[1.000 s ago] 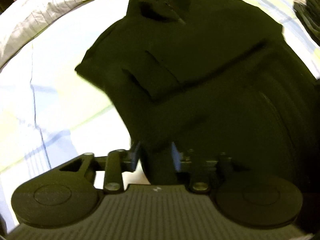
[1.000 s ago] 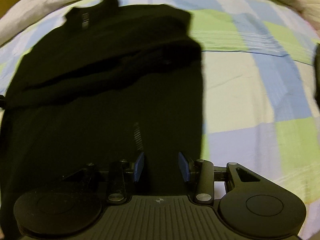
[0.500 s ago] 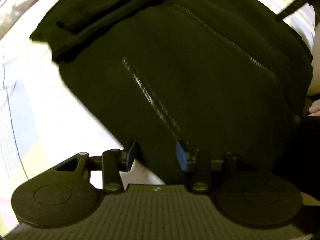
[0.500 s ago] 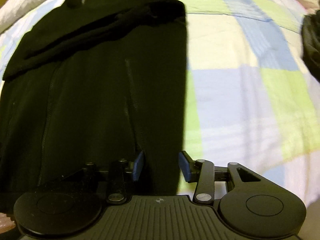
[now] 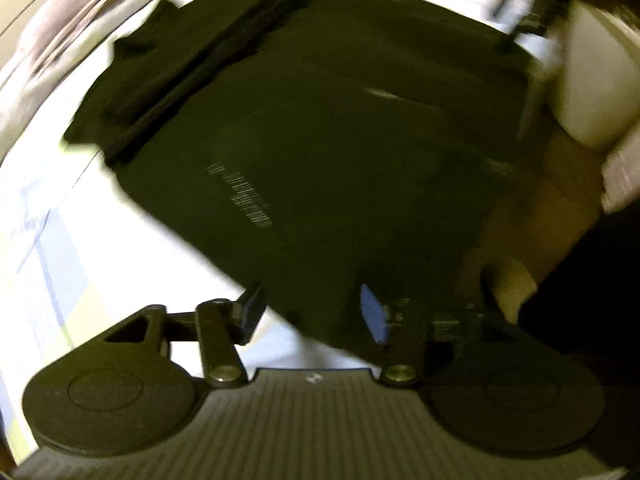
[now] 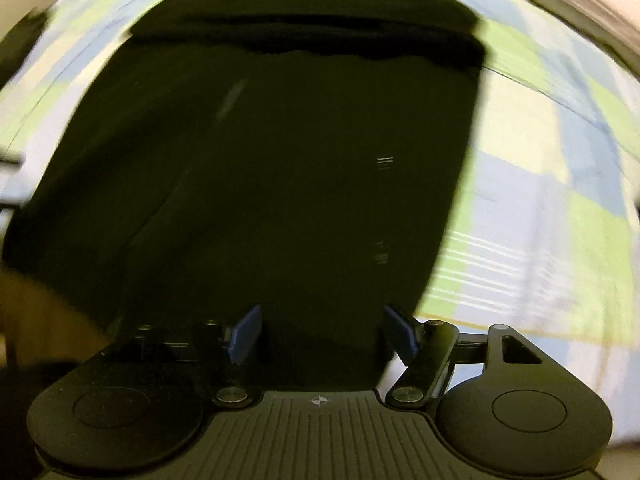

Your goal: Fold clothes

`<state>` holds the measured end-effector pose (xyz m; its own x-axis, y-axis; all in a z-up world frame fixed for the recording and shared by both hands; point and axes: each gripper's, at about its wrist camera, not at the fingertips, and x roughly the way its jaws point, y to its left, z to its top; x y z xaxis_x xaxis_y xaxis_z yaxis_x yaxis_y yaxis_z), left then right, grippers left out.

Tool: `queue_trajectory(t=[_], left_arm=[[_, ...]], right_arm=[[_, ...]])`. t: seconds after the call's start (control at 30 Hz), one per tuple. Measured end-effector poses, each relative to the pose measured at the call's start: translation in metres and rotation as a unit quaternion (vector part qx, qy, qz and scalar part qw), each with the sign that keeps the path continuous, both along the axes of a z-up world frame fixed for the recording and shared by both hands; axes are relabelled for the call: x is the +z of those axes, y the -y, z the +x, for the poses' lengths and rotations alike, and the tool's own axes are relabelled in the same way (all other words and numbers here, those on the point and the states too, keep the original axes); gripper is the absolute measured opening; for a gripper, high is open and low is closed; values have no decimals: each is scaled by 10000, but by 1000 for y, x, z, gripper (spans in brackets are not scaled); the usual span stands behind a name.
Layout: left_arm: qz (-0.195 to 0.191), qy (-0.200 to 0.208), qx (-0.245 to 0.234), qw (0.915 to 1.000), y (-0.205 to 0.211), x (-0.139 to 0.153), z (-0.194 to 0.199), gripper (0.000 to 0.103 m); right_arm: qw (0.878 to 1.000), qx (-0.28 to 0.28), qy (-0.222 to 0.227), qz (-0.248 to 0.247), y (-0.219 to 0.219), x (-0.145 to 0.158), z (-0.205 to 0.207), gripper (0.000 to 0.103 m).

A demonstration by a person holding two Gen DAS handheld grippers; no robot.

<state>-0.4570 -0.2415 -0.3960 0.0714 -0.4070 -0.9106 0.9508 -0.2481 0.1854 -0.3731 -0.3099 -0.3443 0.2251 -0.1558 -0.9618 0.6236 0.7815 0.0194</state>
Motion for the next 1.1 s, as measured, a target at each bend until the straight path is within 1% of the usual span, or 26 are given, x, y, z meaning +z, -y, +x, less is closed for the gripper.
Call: queue_trajectory(t=[0.03,0.07,0.13,0.2,0.27,0.37,0.4,0.43,0.47,0.5,0.53,0.57,0.6,0.63,0.7,0.73,0.77,0.8,0.83,0.87,0.9,0.97,1.03,1.1], left_arm=[[-8,122,-206,9997,-3,-2,-11,59],[37,336,-439,9985,-6,-9,-22,65],[128,762,-902,9929,-11,-23,-42,66],[218,1186,-1361,9833,-17,-37,-63,67],[302,1600,-1778,9705,-22,-50,-81,67],[363,2227,-2019,9531,-24,-67,-86,67],[383,2374,-2053,9487,-25,-70,-87,67],[400,2424,-2030,9479,-25,-70,-87,66],[418,2474,-2007,9470,-25,-70,-87,55],[447,2434,-1932,9494,-24,-68,-86,38],[495,2255,-1776,9567,-20,-63,-83,34],[542,2074,-1618,9633,-17,-59,-80,27],[582,1939,-1508,9676,-15,-54,-78,15],[619,1860,-1457,9697,-14,-50,-76,10],[664,1670,-1285,9753,-9,-39,-73,5],[657,1543,-1145,9792,-6,-32,-69,4],[609,1363,-901,9847,-1,-24,-62,4],[535,1133,-553,9906,2,-15,-53,4],[459,884,-180,9949,6,-6,-42,4],[374,616,203,9972,9,2,-28,4],[283,373,528,9975,13,9,-16,4],[88,0,938,9956,17,23,2,4],[-68,-279,1181,9926,19,35,16,4],[-158,-430,1283,9907,21,45,26,4]], right_arm=[[9997,241,9,-8,-9,-2,3,70],[9989,474,13,-19,-18,-3,5,70],[9965,836,33,-68,-36,-4,8,70],[9939,1090,78,-120,-54,-6,5,70],[9924,1225,99,-100,-59,-9,2,70],[9906,1356,72,-140,-76,-15,-10,70],[9902,1388,57,-167,-77,-18,-11,70],[9901,1393,58,-177,-77,-19,-13,70],[9902,1386,64,-179,-80,-20,-18,70],[9903,1376,78,-177,-80,-20,-18,70],[9904,1366,98,-173,-78,-20,-16,70],[9904,1366,120,-183,-79,-20,-20,70],[9902,1378,139,-203,-81,-19,-24,70],[9899,1391,157,-218,-83,-19,-24,70],[9892,1426,216,-258,-85,-18,-23,70],[9886,1453,267,-282,-86,-16,-24,70],[9880,1479,318,-306,-87,-14,-24,70],[9874,1506,369,-330,-88,-12,-25,70],[9867,1532,420,-354,-88,-10,-25,70],[9855,1579,483,-398,-91,-9,-23,71],[9837,1648,558,-457,-95,-7,-19,71],[9801,1781,680,-545,-104,-6,-8,71],[9766,1903,790,-608,-114,-8,4,72],[9727,2043,882,-655,-123,-13,17,73]])
